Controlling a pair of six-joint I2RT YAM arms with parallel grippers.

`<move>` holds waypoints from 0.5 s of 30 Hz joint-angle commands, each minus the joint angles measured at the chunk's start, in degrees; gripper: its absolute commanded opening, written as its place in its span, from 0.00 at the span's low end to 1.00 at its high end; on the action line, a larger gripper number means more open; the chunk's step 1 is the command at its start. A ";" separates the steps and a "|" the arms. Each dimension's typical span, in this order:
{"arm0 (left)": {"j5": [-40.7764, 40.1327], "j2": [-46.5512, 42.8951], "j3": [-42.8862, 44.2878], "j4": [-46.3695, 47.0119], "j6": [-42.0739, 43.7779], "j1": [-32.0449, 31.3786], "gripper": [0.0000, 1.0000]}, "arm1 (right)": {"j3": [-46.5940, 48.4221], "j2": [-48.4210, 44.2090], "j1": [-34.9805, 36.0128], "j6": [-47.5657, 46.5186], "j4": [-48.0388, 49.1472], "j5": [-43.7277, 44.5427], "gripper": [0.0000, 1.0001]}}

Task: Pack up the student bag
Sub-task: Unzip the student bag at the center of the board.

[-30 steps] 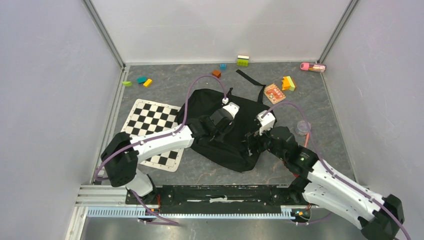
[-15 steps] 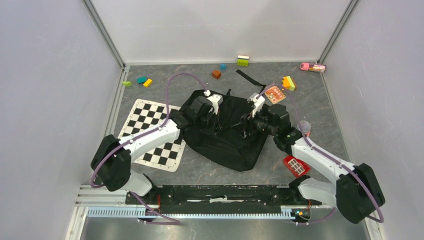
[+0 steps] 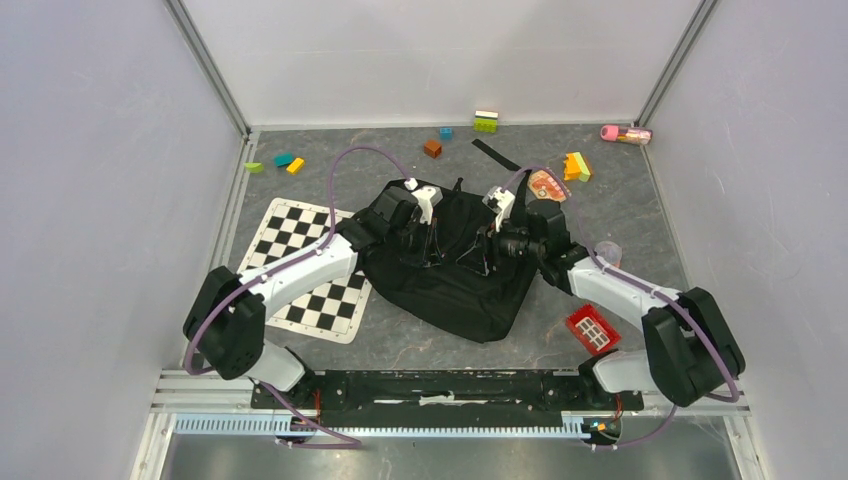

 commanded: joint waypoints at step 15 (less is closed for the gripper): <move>4.29 1.02 -0.10 2.23 -1.82 0.25 0.02 | 3.52 6.61 -0.23 0.28 5.59 -7.75 0.29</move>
